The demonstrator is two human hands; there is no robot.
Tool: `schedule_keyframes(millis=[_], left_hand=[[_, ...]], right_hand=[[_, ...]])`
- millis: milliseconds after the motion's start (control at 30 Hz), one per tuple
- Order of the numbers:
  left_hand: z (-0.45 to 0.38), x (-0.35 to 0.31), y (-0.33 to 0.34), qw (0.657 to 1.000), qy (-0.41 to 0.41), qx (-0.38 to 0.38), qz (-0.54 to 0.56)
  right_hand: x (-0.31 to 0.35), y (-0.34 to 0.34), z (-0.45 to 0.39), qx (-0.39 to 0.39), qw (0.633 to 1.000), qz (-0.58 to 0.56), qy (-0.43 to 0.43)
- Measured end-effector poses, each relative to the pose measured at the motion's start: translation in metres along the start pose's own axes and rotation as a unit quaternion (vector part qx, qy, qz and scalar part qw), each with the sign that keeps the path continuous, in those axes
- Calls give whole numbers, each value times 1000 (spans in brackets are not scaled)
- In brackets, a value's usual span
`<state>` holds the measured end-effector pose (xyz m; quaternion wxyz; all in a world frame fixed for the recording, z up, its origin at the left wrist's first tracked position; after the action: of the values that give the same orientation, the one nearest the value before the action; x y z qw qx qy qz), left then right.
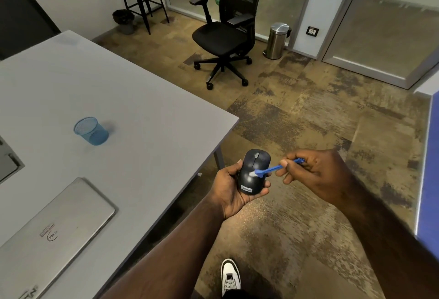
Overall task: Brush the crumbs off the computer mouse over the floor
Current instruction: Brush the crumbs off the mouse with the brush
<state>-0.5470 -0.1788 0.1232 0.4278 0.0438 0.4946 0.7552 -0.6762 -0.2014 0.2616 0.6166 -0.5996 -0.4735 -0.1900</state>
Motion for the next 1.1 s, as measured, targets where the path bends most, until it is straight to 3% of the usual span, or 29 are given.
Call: schedule_keyframes(millis=[200,400,600,833,900,1033,1100], left_hand=[[2,1,4,1000,-4,17,23],[2,-1,-4,999,2,-25,36],[2,0,2,997,-10,8,79],[2,-2,-8,998,9,-38,57],[2,-2,-9,997,12,-43,63],[-1,-5,-5,997,8,-19,79],[-1,-6,-5,997,13,-14,76]], right_hand=[[-11,-27,-2,-132,988,61,56],[9,-1,2,1,1000,-23,-6],[-3,-31,1,-149,987,47,32],[9,1,2,4,999,-50,3],[8,-1,1,-5,999,-38,11],[5,-23,1,-113,993,34,19],[8,-23,2,-112,993,41,9]])
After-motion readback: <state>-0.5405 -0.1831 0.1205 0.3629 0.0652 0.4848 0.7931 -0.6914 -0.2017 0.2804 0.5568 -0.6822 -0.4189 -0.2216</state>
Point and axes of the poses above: each hand's wrist, its own z-axis away from the middle knuckle, its own y-axis out of the palm, x = y × z, the point moved 9 cm from there along -z, towards the middle knuckle, and after that the axes turned 1 degree about y, right-handed, at the moved point
